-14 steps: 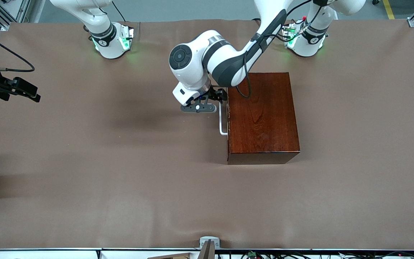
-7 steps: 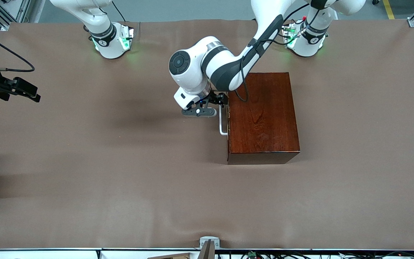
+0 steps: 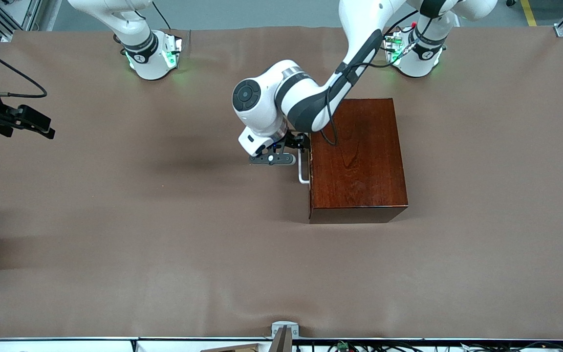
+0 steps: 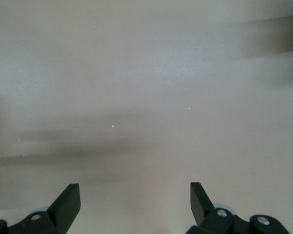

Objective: Open drawer, take yellow block, close drawer
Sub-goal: 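Lower the left gripper and hook the white drawer handle, then pull the drawer open with the left gripper while the right gripper approaches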

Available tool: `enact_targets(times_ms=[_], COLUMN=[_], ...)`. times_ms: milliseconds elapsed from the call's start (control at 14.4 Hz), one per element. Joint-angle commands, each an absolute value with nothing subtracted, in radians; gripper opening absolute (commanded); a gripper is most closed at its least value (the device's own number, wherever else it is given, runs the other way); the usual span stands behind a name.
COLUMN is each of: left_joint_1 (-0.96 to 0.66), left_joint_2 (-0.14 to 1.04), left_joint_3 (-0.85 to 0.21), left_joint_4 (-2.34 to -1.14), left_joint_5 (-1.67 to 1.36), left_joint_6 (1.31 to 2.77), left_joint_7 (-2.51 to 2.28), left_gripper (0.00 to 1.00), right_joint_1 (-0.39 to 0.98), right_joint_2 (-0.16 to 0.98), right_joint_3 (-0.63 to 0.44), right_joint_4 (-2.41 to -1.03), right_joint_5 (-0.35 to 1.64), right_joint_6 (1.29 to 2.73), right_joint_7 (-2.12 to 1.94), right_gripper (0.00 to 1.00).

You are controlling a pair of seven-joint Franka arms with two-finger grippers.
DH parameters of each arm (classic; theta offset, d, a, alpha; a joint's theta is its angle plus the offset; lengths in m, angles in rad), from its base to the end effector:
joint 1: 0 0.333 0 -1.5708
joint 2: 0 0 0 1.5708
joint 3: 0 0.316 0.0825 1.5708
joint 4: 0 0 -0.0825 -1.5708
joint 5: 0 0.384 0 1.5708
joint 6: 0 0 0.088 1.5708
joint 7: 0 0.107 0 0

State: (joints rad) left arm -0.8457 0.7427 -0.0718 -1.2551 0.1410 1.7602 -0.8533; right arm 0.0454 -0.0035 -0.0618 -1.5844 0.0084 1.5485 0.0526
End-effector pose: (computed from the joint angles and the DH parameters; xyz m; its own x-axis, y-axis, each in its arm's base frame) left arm 0.4562 -0.5557 0.3025 0.9921 -0.0826 -0.0939 -0.1023 -0.9680 -0.2290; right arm 0.5506 -0.0082 0.6181 0.9971 -0.0687 -0.0328 -0.0690 -0.9976 -0.0069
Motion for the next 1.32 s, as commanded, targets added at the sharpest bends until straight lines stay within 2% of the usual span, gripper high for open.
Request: enact_targets(times_ms=[0,485,1247], left_joint_1=[-0.856,-0.859,-0.882], left_joint_2=[0.77,0.779,0.792], left_joint_3=[-0.063,-0.04,-0.046], left_joint_4=[-1.229,-1.227,-1.227], left_joint_5=[0.166,0.189,0.187], left_joint_6=[1.781,1.805,1.954], left_joint_7=[-0.885,-0.887,-0.965], left_gripper=[1.0,1.0,1.0], right_joint_1=[0.043,0.048,0.046], right_joint_2=[-0.005,-0.005,-0.005], right_joint_3=[-0.061,-0.061,-0.061], right_joint_4=[-1.578,-1.578,-1.578], right_joint_5=[0.018,0.017,0.017], right_joint_6=[1.545,1.546,1.546], right_joint_7=[0.067,0.067,0.067], right_gripper=[1.0,1.0,1.0])
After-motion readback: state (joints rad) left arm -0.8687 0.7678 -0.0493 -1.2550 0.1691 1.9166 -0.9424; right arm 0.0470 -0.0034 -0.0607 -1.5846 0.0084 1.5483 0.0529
